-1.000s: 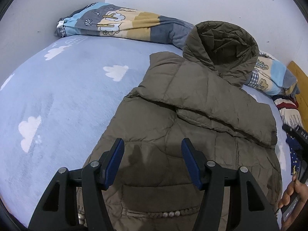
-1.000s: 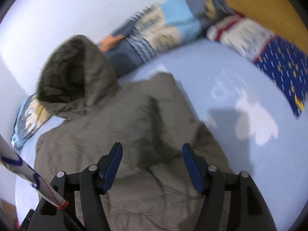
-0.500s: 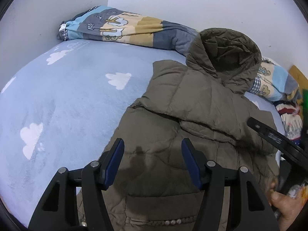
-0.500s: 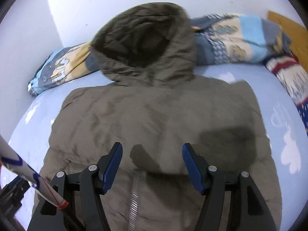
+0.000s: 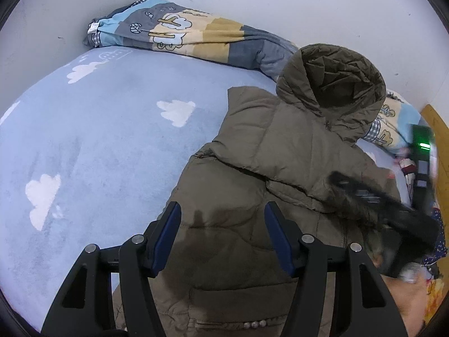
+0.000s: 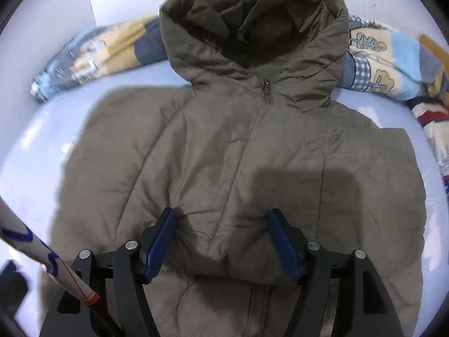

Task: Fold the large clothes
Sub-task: 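Move the right gripper over the jacket body toward the hood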

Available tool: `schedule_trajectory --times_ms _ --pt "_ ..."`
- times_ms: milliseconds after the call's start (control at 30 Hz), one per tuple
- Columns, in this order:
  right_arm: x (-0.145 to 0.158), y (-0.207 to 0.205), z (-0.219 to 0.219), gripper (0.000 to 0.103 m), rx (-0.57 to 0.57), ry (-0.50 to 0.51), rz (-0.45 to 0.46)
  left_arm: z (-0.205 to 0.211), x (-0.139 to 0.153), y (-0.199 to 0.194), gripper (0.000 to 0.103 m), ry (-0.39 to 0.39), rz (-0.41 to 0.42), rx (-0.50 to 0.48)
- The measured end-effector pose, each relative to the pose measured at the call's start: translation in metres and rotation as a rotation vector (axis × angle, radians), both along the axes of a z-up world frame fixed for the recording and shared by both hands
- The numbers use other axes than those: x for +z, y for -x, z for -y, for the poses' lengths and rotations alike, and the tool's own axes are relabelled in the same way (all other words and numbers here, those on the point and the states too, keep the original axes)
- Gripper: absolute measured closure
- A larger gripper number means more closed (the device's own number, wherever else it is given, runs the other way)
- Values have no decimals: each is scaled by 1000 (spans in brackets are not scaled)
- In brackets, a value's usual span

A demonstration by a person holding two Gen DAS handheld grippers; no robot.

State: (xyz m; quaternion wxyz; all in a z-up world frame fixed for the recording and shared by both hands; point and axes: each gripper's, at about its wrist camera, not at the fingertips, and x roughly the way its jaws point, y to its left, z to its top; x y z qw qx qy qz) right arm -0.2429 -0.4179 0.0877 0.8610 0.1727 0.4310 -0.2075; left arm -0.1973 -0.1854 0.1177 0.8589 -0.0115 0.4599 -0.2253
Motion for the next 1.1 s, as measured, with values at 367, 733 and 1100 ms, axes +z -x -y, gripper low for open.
schedule_trajectory --times_ms 367,733,1100 --pt "0 86 95 30 -250 36 -35 6 0 1 42 -14 19 -8" --pt "8 82 81 19 -225 44 11 12 -2 1 42 -61 46 -27" --pt "-13 73 11 19 -49 -38 -44 22 -20 5 42 -140 -16 -88"
